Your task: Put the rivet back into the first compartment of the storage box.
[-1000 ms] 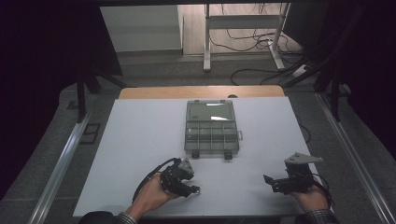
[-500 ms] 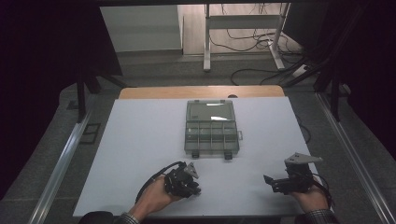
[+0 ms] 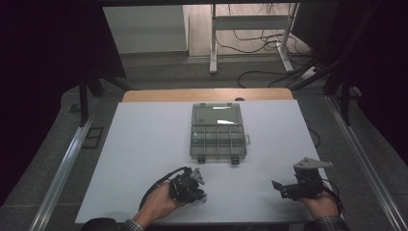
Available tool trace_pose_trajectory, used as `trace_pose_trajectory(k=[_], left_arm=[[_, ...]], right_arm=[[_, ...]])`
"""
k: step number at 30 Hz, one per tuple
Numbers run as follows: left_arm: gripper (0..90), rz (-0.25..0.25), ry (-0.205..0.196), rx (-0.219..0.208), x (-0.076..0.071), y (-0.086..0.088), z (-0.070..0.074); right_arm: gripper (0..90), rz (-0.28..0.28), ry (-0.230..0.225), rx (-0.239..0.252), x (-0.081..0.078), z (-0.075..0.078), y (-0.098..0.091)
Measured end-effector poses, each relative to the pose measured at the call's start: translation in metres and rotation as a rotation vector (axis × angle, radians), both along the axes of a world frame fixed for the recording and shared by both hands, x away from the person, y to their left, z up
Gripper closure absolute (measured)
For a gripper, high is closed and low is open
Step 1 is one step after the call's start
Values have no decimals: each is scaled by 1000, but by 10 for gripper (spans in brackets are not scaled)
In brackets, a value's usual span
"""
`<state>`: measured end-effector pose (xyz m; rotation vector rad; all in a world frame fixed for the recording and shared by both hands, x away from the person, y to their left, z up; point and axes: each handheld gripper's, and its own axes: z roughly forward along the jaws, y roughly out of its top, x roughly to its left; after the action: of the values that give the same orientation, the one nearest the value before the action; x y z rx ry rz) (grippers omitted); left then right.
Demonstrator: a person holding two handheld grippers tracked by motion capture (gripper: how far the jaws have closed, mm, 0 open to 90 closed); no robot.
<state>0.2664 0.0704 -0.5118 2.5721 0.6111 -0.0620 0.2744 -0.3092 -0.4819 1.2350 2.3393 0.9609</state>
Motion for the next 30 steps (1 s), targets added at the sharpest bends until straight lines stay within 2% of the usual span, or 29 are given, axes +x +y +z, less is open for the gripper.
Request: trace_pose_trajectory(k=[9,23,30], left_arm=[[837,31,17,-43,3,7,6],[838,118,9,-93,10,21,17],[838,161,-1,-114,19,30,27]], right_arm=[[0,0,-2,2,0,0,0],[0,6,-5,12,0,1,0],[0,13,-6,6,0,1,1]])
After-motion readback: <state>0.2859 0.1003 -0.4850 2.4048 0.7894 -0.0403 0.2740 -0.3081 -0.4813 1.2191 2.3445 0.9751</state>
